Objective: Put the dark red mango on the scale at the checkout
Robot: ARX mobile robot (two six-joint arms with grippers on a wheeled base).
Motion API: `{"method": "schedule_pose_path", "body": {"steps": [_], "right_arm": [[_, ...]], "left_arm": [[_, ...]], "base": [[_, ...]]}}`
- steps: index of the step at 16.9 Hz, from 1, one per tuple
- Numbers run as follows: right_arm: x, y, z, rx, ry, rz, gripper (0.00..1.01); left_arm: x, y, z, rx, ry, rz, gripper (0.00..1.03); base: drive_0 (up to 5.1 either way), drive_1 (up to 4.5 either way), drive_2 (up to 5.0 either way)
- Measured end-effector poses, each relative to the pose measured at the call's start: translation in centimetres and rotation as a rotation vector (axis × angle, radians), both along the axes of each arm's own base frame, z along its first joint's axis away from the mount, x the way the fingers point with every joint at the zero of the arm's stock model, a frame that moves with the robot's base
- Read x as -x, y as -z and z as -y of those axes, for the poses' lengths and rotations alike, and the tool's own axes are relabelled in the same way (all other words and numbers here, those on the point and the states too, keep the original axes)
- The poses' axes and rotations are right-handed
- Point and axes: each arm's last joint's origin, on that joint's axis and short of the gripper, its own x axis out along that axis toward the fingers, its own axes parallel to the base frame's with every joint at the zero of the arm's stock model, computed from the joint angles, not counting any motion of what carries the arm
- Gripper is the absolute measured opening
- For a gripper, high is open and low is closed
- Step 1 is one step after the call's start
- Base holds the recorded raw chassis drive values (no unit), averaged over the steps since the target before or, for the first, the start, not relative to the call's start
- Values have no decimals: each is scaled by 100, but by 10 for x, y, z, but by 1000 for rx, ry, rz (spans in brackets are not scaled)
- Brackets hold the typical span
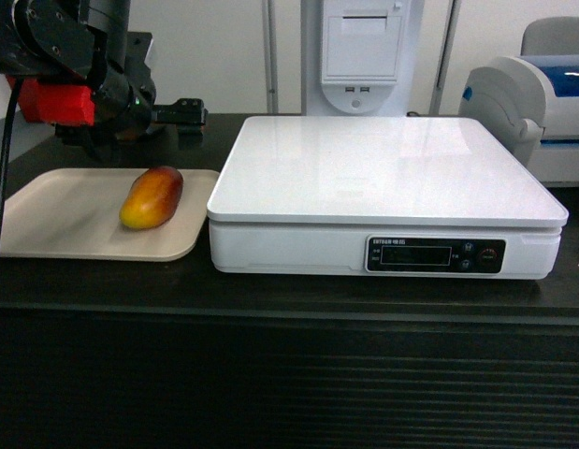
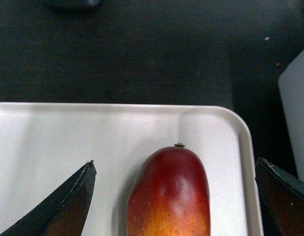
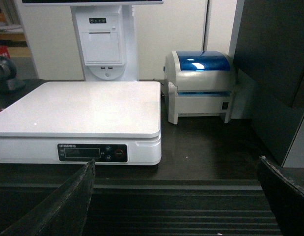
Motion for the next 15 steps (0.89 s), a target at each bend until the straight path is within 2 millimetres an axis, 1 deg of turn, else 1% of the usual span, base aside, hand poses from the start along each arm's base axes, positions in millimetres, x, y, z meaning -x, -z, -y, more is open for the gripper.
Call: {"method": "schedule_pose_path", "body": {"steps": [2,5,7,10,12,15], "right_arm": [[0,0,0,0,0,0,98],[0,0,0,0,0,0,98],[0,0,0,0,0,0,98],[0,0,0,0,0,0,98],[0,0,0,0,0,0,98],[0,0,0,0,0,0,98]], "left_arm": [[-9,12,-3,6,1,-42,98],[-13,17,-6,9,-3,-63,98],[-12,21,-5,13,9,-74,98],[-5,37,-6,0,8,-129,98],[-1,46,-10,-5,-4,-155,98],[-1,54,-14,-7,-10,-162,98]], "base": [[0,0,0],[0,0,0],[0,0,0],[0,0,0],[0,0,0],[0,0,0]]}}
